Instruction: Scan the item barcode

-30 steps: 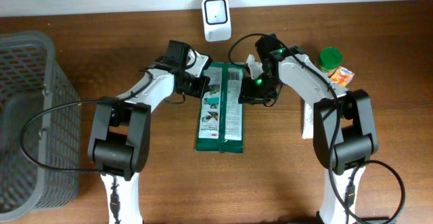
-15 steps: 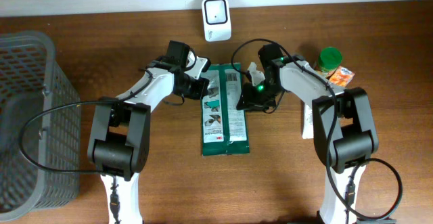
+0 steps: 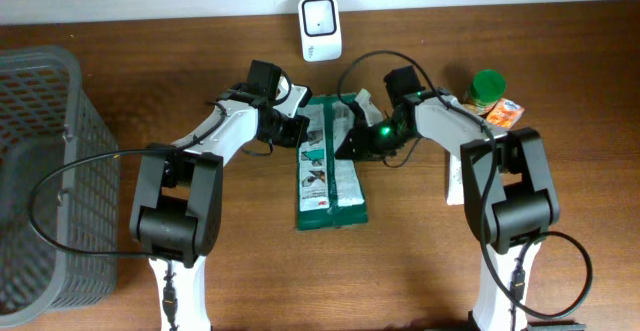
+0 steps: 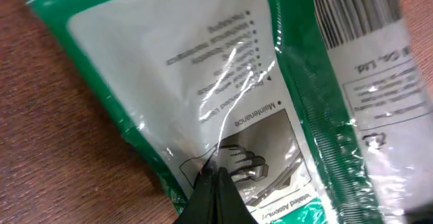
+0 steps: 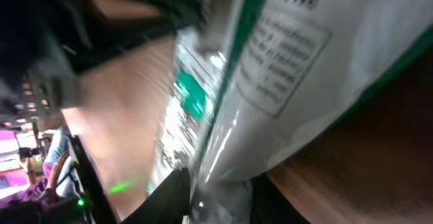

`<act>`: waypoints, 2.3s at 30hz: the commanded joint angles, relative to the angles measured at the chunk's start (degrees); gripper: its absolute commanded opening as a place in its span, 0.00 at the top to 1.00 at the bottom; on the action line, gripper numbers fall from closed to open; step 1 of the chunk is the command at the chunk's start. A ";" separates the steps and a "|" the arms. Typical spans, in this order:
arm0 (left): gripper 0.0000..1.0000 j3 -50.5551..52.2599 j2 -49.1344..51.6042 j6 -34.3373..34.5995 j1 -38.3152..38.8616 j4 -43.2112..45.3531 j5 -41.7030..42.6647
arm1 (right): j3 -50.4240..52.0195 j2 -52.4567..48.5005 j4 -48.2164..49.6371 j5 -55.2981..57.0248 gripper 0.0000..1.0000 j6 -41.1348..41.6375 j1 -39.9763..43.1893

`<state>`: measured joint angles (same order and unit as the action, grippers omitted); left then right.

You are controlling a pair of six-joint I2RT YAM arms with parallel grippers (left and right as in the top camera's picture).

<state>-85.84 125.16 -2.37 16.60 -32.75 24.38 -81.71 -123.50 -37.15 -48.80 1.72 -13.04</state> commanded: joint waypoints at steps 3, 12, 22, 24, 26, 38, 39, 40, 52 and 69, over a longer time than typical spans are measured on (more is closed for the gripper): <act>0.99 1.40 1.92 0.39 0.92 -1.84 -2.38 | -2.12 -0.61 2.49 -3.74 0.80 0.66 0.26; 1.00 0.68 1.40 0.37 0.61 -2.32 -2.38 | -2.10 -0.61 1.57 2.99 0.96 0.61 0.26; 0.99 -6.78 -10.16 -0.52 -5.07 -9.20 -2.86 | -2.25 6.19 -0.96 2.95 0.96 -2.84 0.76; 0.98 -8.59 -14.08 -0.52 -7.15 -11.37 -2.86 | -2.25 8.74 -2.05 2.93 0.96 -3.26 1.05; 0.98 -9.68 -17.11 -0.52 -8.70 -12.74 -2.86 | -2.25 10.60 -3.28 2.73 0.96 -6.19 1.07; 0.96 -10.49 -39.41 6.03 -22.49 -24.20 -17.49 | -2.25 17.07 -7.21 3.21 0.96 -9.01 1.16; 0.95 -10.49 -40.41 6.01 -23.91 -25.14 -18.82 | -2.25 17.07 -7.13 3.19 0.96 -9.01 1.18; 0.90 -10.49 -41.05 5.70 -24.98 -25.44 -18.82 | -2.25 17.07 -7.02 3.28 0.96 -9.01 1.18; 0.37 -10.47 -41.72 0.15 -26.10 -25.77 -11.69 | -2.25 17.07 -8.37 4.94 0.96 -8.98 1.16; 0.01 -10.47 -41.72 0.15 -26.14 -26.51 -11.72 | -2.27 17.09 -8.35 5.16 0.96 -8.98 1.18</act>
<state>-95.59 83.92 -1.54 -9.61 -59.20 11.81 -82.85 -107.94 -45.47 -43.51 -6.44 -12.38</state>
